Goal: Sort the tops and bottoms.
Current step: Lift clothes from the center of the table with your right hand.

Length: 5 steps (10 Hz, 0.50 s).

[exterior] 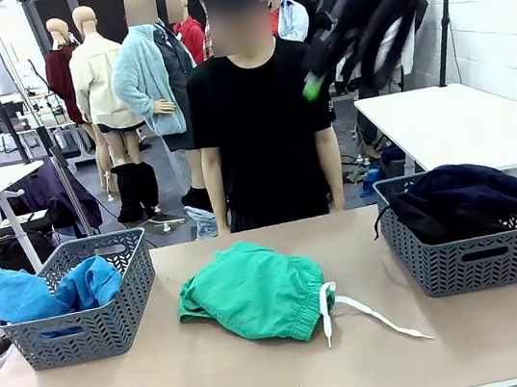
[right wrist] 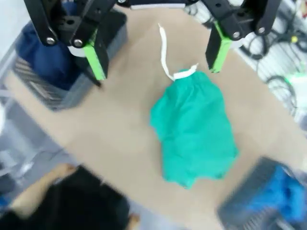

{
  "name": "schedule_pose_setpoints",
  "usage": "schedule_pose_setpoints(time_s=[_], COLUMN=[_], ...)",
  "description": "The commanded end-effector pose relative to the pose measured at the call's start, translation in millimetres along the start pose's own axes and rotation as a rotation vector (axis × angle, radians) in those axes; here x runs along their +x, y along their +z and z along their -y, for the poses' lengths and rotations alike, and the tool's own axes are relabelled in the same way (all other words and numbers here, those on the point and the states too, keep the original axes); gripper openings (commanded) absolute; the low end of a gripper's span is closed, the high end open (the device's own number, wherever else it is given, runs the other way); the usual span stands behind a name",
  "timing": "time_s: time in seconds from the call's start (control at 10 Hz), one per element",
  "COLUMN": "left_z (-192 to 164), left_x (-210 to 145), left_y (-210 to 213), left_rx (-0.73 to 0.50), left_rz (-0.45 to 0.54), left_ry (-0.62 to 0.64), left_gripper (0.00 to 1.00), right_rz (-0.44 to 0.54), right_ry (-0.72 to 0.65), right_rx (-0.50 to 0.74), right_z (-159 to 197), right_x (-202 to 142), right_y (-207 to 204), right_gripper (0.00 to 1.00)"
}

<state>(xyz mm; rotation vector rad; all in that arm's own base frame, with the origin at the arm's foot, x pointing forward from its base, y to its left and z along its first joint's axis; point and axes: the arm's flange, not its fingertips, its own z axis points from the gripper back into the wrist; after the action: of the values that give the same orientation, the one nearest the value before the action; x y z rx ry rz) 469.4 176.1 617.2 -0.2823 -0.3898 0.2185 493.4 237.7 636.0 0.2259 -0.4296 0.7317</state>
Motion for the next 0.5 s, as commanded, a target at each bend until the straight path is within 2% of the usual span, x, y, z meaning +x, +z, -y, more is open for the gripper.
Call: schedule_pose_setpoints(time_s=[0.0,0.2,0.4], left_z=[1,1,1], left_x=[-1,-1,-1], left_y=[2,2,2], left_rx=[0.030,0.030,0.030], left_rz=[0.008,0.008,0.008], left_ry=[0.014,0.014,0.014], left_gripper=[1.00,1.00,1.00], right_rz=[-0.169,-0.242,-0.296], right_ry=[0.023,0.007,0.030], right_rx=[0.072,0.121,0.205], right_z=[23,14,2], right_x=[59,53,34], right_y=[-64,-141,-190], right_gripper=[1.00,1.00,1.00])
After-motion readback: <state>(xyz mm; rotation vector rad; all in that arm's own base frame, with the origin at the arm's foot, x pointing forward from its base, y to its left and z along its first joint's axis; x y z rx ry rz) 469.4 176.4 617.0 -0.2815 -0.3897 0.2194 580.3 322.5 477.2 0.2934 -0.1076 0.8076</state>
